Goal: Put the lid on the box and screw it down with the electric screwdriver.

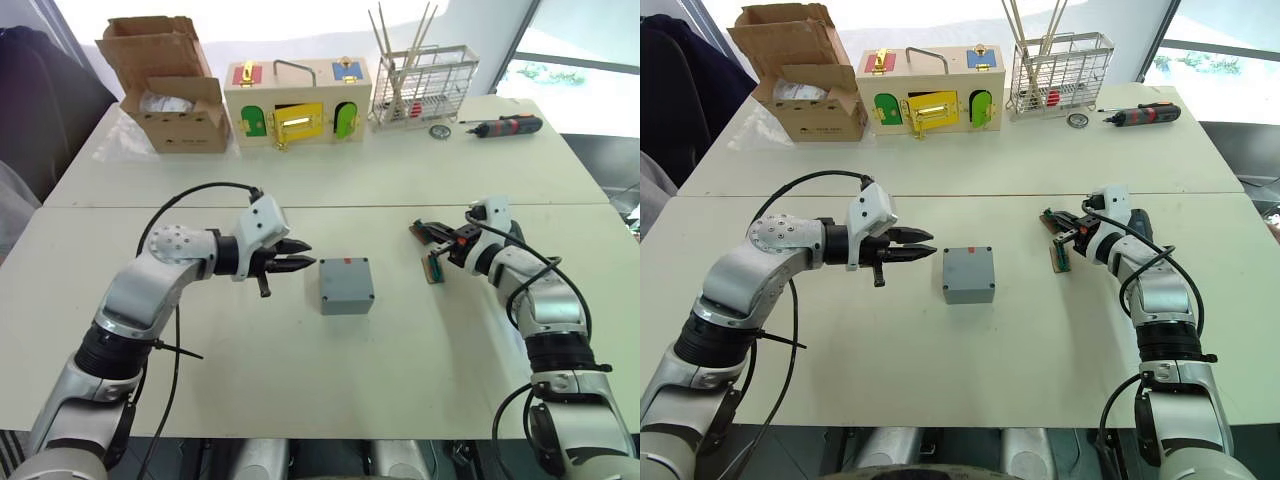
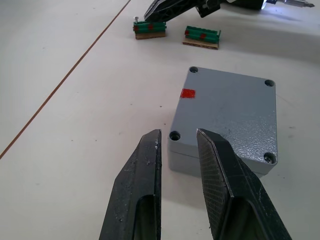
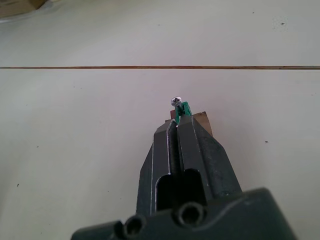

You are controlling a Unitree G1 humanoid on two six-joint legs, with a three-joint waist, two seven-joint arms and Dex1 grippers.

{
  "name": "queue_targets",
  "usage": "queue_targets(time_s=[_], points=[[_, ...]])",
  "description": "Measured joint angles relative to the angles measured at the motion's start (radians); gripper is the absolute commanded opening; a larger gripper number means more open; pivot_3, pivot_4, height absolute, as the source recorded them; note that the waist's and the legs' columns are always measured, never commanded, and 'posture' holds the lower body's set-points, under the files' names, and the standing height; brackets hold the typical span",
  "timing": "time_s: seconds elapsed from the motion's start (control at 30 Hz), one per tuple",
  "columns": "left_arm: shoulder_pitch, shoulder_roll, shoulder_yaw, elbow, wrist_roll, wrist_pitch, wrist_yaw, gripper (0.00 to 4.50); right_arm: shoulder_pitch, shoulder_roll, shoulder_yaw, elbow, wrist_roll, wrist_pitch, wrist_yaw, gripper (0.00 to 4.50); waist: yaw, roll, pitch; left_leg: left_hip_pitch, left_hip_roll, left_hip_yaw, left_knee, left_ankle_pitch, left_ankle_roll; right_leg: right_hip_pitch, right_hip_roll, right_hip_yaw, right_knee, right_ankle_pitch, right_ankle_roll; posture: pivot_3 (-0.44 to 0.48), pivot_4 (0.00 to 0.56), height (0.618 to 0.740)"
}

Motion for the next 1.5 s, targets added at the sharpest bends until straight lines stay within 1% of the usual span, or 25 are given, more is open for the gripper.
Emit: queue_targets(time_s=[0.3, 0.4, 0.47, 0.57, 0.67, 0.8, 0.93, 1.5], points=[[-0.001, 0.002, 0.000, 0.000, -0.004, 0.000, -0.002, 1.08, -0.006, -0.010, -0.058, -0.179, 0.039, 0.089, -0.040, 0.02, 0.001, 0.000, 0.000, 0.000, 0.000, 0.000, 0.000, 0.000, 0.000, 0.000, 0.000, 0.000, 0.000, 0.000, 0.000, 0.000, 0.150, 0.731], [-0.003, 0.002, 0.004, -0.003, -0.028, 0.012, -0.016, 1.08, 0.014, -0.026, -0.072, -0.291, 0.088, 0.162, -0.025, 0.02, 0.002, 0.000, 0.000, 0.000, 0.000, 0.000, 0.000, 0.000, 0.000, 0.000, 0.000, 0.000, 0.000, 0.000, 0.000, 0.000, 0.150, 0.731], [-0.002, 0.024, 0.010, -0.031, -0.065, 0.039, -0.042, 1.08, 0.052, -0.054, -0.070, -0.422, 0.156, 0.234, 0.024, 0.02, 0.001, 0.000, 0.000, 0.000, 0.000, -0.001, -0.001, 0.000, 0.000, 0.000, 0.000, 0.000, 0.000, 0.000, 0.000, 0.000, 0.150, 0.731], [0.011, 0.086, 0.017, -0.080, -0.106, 0.065, -0.089, 1.08, 0.115, -0.071, -0.050, -0.588, 0.247, 0.323, 0.081, 0.02, 0.000, 0.000, 0.000, 0.000, 0.000, -0.001, -0.001, 0.000, 0.001, 0.000, 0.000, 0.000, 0.000, 0.000, 0.000, 0.000, 0.150, 0.731], [0.047, 0.127, 0.017, -0.101, -0.129, 0.072, -0.124, 1.08, 0.158, -0.067, -0.002, -0.678, 0.296, 0.368, 0.103, 0.02, 0.000, 0.000, 0.000, 0.000, 0.000, 0.000, 0.000, -0.001, 0.002, 0.000, 0.000, 0.001, 0.000, 0.000, 0.000, 0.000, 0.150, 0.731], [0.060, 0.138, 0.015, -0.102, -0.134, 0.072, -0.125, 1.08, 0.158, -0.042, 0.035, -0.699, 0.303, 0.375, 0.087, 0.02, 0.005, 0.000, 0.000, 0.000, 0.000, -0.001, 0.001, -0.003, 0.005, 0.001, 0.000, 0.000, 0.000, 0.000, 0.000, 0.000, 0.150, 0.731], [0.061, 0.136, 0.015, -0.103, -0.135, 0.072, -0.112, 1.08, 0.160, -0.016, 0.078, -0.678, 0.287, 0.362, 0.065, 0.02, 0.003, 0.000, 0.000, 0.000, 0.000, -0.001, 0.001, -0.001, 0.001, 0.001, 0.000, 0.001, 0.000, 0.000, 0.000, 0.000, 0.150, 0.731], [0.074, 0.129, 0.007, -0.106, -0.133, 0.070, -0.080, 1.08, 0.184, -0.015, 0.108, -0.640, 0.271, 0.338, 0.062, 0.02, 0.002, 0.000, 0.000, 0.000, 0.000, -0.001, 0.001, -0.001, 0.001, 0.001, 0.000, 0.001, 0.000, 0.000, 0.000, 0.000, 0.150, 0.731]])
